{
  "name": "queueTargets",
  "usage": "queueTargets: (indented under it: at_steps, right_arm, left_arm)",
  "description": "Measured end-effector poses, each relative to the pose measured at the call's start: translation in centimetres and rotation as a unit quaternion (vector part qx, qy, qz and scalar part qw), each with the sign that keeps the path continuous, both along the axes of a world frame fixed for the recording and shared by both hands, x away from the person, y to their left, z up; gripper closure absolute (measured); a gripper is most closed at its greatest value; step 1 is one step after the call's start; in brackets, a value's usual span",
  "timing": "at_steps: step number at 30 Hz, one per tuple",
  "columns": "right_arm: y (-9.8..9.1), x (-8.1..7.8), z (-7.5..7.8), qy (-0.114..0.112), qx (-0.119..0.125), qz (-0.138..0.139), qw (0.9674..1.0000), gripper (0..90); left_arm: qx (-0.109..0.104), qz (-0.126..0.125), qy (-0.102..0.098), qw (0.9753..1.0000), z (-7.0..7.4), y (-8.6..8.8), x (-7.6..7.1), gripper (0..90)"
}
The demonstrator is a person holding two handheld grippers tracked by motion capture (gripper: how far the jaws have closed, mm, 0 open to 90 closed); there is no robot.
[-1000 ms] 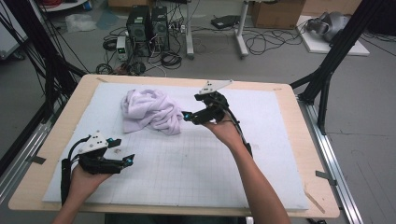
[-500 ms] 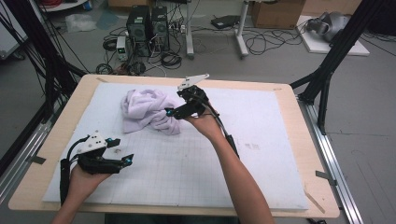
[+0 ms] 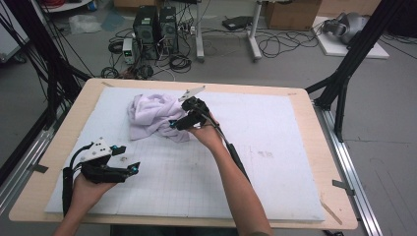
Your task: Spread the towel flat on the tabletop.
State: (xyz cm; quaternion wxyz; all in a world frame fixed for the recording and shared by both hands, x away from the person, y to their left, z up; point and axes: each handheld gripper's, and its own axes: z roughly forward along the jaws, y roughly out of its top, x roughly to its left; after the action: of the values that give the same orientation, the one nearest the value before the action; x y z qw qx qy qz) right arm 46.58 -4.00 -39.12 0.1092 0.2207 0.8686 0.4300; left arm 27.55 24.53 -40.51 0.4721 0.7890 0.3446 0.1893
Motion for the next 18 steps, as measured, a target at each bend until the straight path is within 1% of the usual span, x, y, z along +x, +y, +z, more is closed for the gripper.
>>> queueTargets:
  at_steps: [2,4,5,6,7,9,13,14,15,16,17,18]
  right_arm:
    - [0.3,0.2,-0.7,0.004,-0.004,-0.003,1.0000,17.1]
    - [0.6,0.4,-1.3,0.010,-0.004,-0.004,0.9999,20.0]
    - [0.7,0.5,-1.6,0.008,-0.007,-0.001,0.9999,20.4]
    - [1.1,0.6,-2.3,0.011,-0.017,-0.005,0.9998,21.9]
    - [1.1,0.6,-2.3,0.011,-0.017,-0.005,0.9998,21.9]
    - [1.4,0.7,-2.8,0.012,-0.024,-0.002,0.9996,25.7]
    - [1.7,0.6,-3.2,0.009,-0.032,0.001,0.9994,39.0]
    - [1.7,0.6,-3.2,0.006,-0.033,0.004,0.9994,44.8]
    - [1.7,0.5,-3.3,0.001,-0.034,0.006,0.9994,48.6]
    - [1.6,0.3,-3.3,0.002,-0.033,0.012,0.9994,56.9]
    - [1.6,0.3,-3.3,0.002,-0.033,0.012,0.9994,56.9]
    - [1.6,0.3,-3.4,0.007,-0.032,0.016,0.9993,61.0]
  left_arm:
    - [-0.001,0.001,0.000,1.0000,0.0,0.0,0.0,20.8]
    - [-0.001,0.001,0.000,1.0000,0.0,0.1,0.0,20.8]
    - [-0.001,0.001,0.000,1.0000,0.0,0.1,0.0,20.8]
    - [-0.002,0.002,0.001,1.0000,0.0,0.1,0.0,20.8]
    - [-0.002,0.002,0.001,1.0000,0.0,0.1,0.0,20.8]
    - [0.000,0.002,0.001,1.0000,0.0,0.2,0.0,20.8]
    - [-0.001,0.002,0.001,1.0000,-0.1,0.2,0.1,20.8]
    - [-0.001,0.002,0.001,1.0000,-0.1,0.2,0.1,20.8]
    - [-0.001,0.003,0.001,1.0000,-0.1,0.2,0.1,20.8]
    - [-0.001,0.003,0.001,1.0000,-0.1,0.2,0.1,20.8]
    - [-0.002,0.004,0.002,1.0000,-0.1,0.1,0.1,20.8]
    - [-0.001,0.003,0.001,1.0000,-0.1,0.1,0.1,20.8]
